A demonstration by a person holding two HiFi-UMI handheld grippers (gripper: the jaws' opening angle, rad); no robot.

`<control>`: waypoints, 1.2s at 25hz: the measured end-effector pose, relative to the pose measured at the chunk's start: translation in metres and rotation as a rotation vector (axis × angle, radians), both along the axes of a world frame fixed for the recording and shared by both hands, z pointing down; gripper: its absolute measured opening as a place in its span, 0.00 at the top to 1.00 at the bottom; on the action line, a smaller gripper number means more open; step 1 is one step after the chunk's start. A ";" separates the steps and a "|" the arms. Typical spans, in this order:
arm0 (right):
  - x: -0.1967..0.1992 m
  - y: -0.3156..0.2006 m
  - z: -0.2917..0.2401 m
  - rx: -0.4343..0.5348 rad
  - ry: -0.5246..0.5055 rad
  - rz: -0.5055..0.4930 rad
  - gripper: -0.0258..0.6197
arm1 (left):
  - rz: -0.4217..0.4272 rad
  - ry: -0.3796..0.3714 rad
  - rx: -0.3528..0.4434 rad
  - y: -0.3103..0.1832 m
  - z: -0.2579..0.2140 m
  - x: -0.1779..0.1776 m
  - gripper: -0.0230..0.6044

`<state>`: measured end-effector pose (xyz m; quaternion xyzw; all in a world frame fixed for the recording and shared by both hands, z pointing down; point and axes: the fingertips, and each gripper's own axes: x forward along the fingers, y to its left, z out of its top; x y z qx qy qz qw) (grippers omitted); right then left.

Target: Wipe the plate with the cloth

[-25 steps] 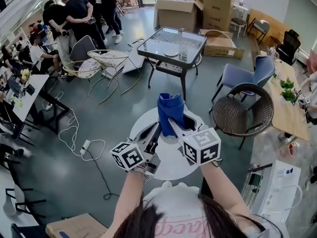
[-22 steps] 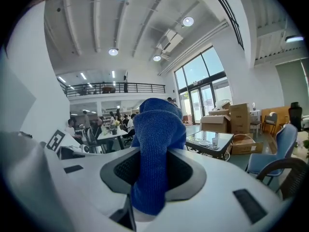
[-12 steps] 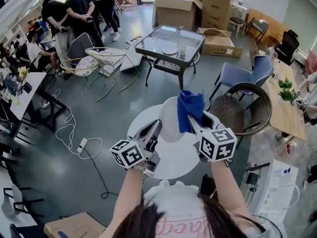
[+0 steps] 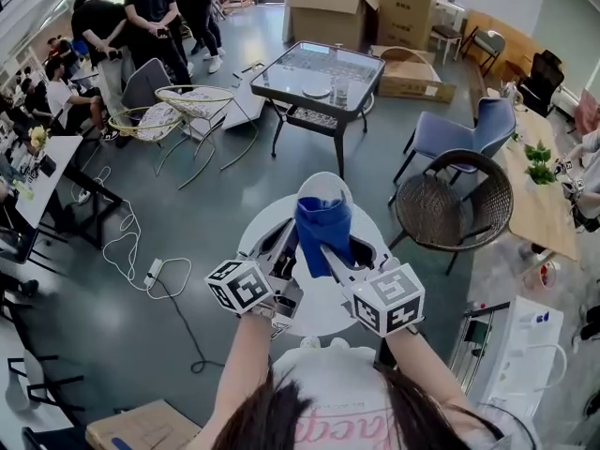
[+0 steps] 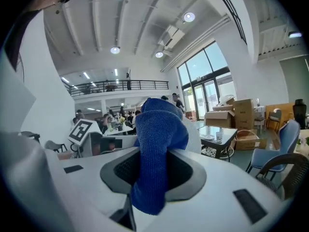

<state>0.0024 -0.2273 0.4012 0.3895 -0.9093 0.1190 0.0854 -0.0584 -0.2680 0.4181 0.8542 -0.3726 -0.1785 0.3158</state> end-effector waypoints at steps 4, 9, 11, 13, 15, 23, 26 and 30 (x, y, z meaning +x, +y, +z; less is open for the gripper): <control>-0.019 -0.002 0.017 -0.050 0.029 -0.022 0.75 | -0.004 0.027 -0.012 0.001 -0.003 -0.002 0.93; -0.021 -0.013 0.024 -0.055 0.074 0.014 0.75 | -0.017 0.065 -0.024 0.004 -0.004 -0.016 0.92; -0.013 -0.015 0.027 -0.062 0.084 0.045 0.75 | -0.026 0.078 -0.024 0.004 -0.004 -0.021 0.92; 0.000 -0.017 0.029 -0.068 0.087 0.078 0.75 | -0.032 0.086 -0.021 0.004 -0.005 -0.024 0.92; 0.016 -0.018 0.032 -0.076 0.085 0.116 0.75 | -0.035 0.079 -0.016 0.005 -0.005 -0.027 0.92; 0.067 -0.018 0.036 -0.093 0.049 0.214 0.75 | -0.030 0.064 -0.015 0.008 -0.002 -0.027 0.93; 0.074 -0.015 0.029 -0.084 0.014 0.229 0.75 | -0.025 0.055 -0.013 0.009 -0.003 -0.025 0.93; 0.081 -0.012 0.009 -0.056 -0.057 0.226 0.75 | -0.025 -0.036 0.036 0.012 -0.005 -0.022 0.93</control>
